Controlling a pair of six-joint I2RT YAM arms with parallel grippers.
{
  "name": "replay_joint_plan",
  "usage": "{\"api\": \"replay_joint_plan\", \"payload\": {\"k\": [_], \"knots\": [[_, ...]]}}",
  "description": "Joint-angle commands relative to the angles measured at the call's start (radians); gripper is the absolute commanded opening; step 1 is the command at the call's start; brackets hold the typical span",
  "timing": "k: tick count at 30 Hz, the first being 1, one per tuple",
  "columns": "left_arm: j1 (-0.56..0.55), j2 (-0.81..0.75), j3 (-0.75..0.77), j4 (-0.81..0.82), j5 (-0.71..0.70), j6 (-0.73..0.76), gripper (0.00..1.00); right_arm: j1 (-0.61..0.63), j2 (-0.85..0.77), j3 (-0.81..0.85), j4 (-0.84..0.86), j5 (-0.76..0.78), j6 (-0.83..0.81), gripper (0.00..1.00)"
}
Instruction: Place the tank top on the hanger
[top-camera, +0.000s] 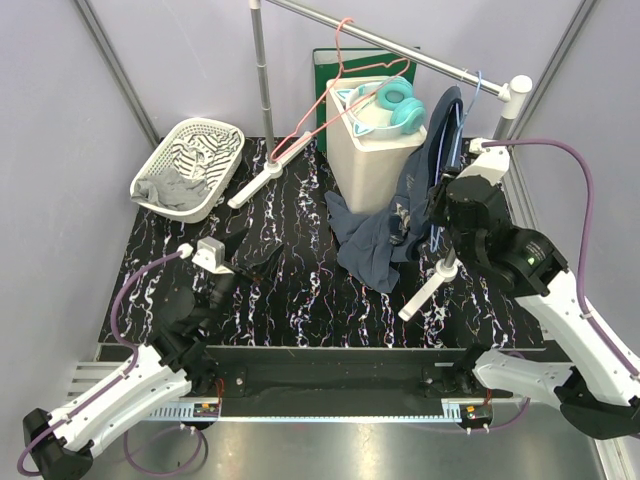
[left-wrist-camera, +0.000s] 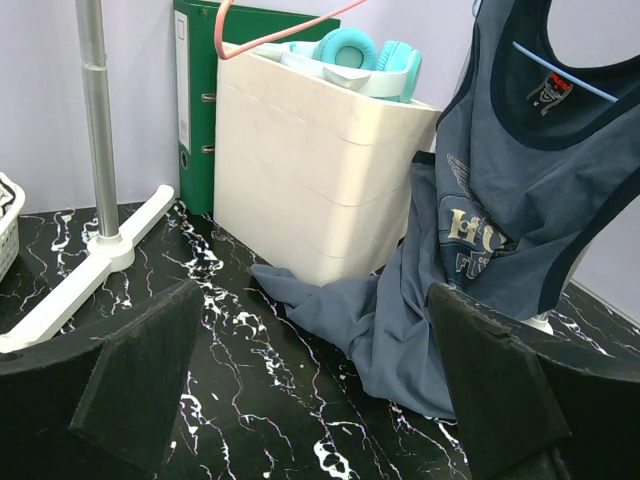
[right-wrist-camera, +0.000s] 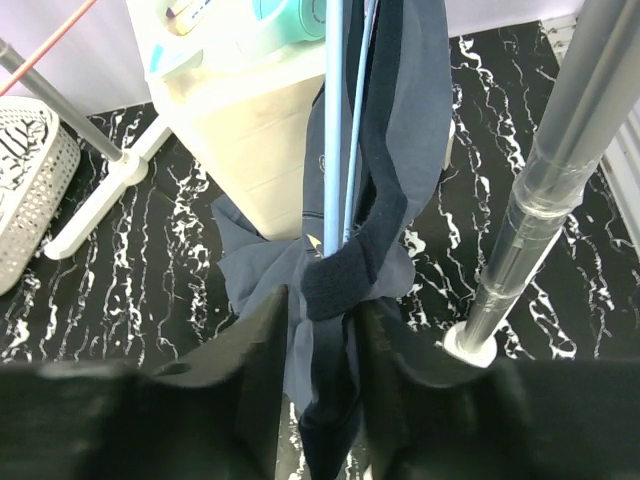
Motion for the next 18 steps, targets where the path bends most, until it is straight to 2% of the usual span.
{"api": "replay_joint_plan", "payload": {"k": [1,6,12,13,18], "knots": [[-0.007,-0.011,0.022,0.046,0.004,0.000,0.99,-0.008,-0.023,0.002,0.006,-0.018,0.024,0.44],[-0.009,-0.004,0.023,0.046,0.004,0.003,0.99,-0.008,-0.050,-0.001,0.007,-0.044,0.026,0.70],[-0.010,-0.003,0.023,0.046,0.003,0.005,0.99,-0.008,-0.087,-0.010,0.006,-0.052,0.012,0.97],[-0.010,-0.003,0.022,0.046,0.003,0.006,0.99,-0.008,-0.092,-0.012,0.007,-0.049,0.012,1.00],[-0.010,0.002,0.025,0.044,-0.002,0.008,0.99,-0.008,-0.132,-0.016,0.007,-0.030,-0.002,1.00]]}}
